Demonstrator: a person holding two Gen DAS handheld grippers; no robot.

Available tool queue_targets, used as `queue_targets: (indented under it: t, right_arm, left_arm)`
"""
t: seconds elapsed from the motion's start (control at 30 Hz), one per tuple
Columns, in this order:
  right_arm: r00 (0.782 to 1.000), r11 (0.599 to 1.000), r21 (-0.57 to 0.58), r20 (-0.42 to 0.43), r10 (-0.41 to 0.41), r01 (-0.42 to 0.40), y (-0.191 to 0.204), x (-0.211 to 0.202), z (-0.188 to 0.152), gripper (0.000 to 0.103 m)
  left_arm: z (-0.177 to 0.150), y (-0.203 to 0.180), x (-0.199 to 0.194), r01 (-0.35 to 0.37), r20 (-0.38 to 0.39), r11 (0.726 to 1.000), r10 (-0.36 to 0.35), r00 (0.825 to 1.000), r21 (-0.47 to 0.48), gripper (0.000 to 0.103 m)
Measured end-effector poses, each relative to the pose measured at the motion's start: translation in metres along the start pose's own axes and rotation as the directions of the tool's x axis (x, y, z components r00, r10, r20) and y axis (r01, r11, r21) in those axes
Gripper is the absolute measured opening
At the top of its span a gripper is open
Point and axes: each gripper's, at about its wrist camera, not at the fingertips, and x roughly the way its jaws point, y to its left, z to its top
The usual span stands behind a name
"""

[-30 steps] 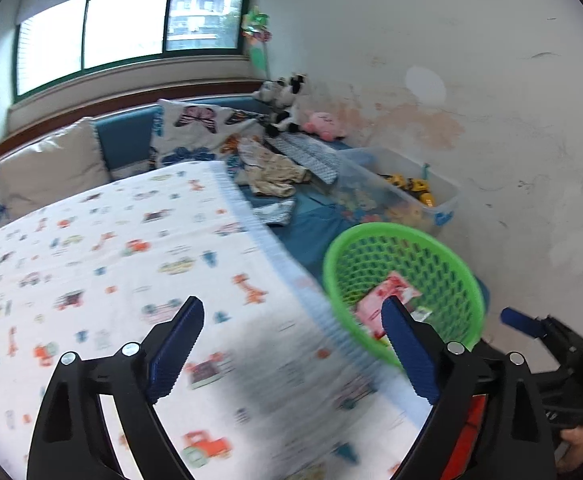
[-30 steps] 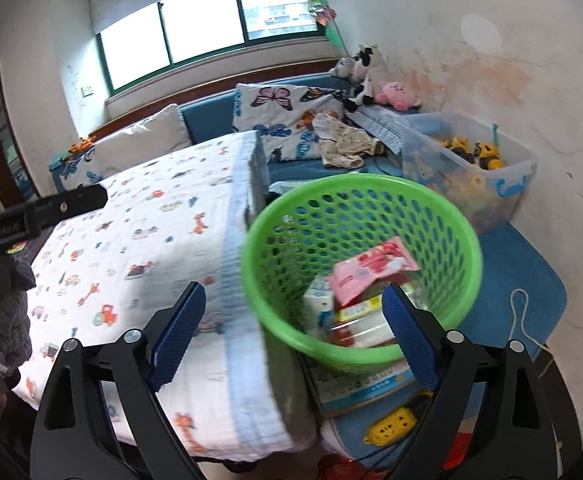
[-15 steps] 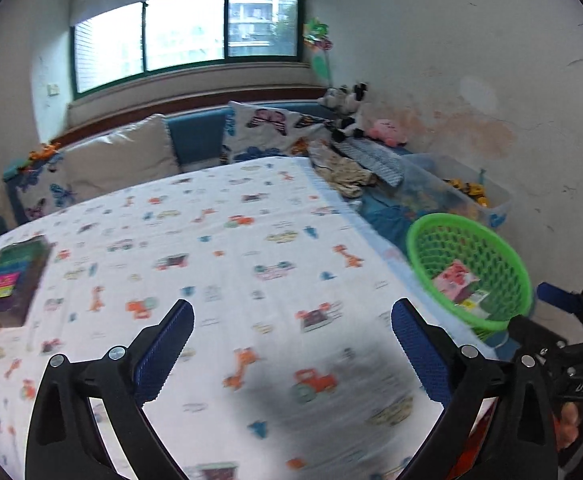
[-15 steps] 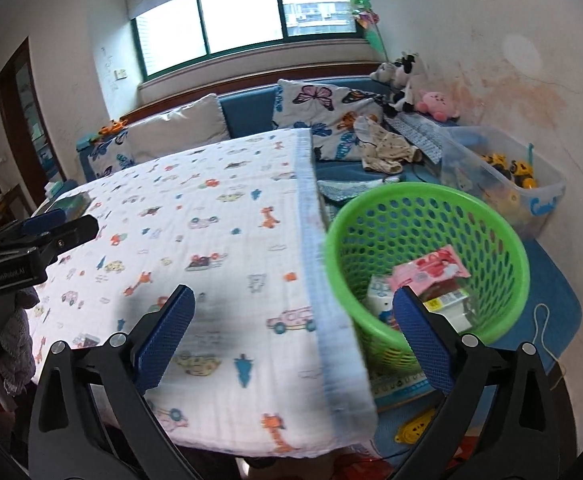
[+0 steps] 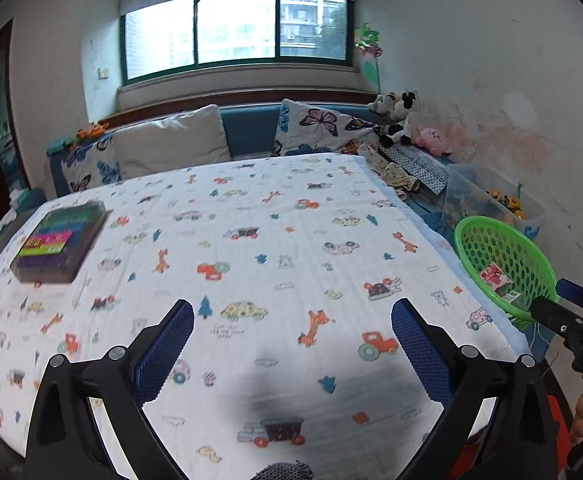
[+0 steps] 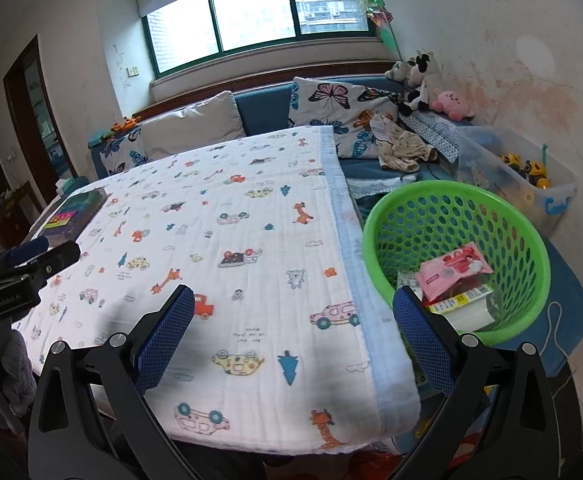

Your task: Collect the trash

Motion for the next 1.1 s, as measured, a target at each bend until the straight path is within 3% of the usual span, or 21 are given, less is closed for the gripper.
queue_targets:
  t: [1.1]
  right_arm:
    - [1.000,0.996,-0.084,0.017,0.000,0.001,0.034,-0.011,-0.007,0.099]
  left_arm:
    - [-0.026,0.023,-0.025,-0.067,-0.001,0.997,0.067,0.998,-0.050,0.096]
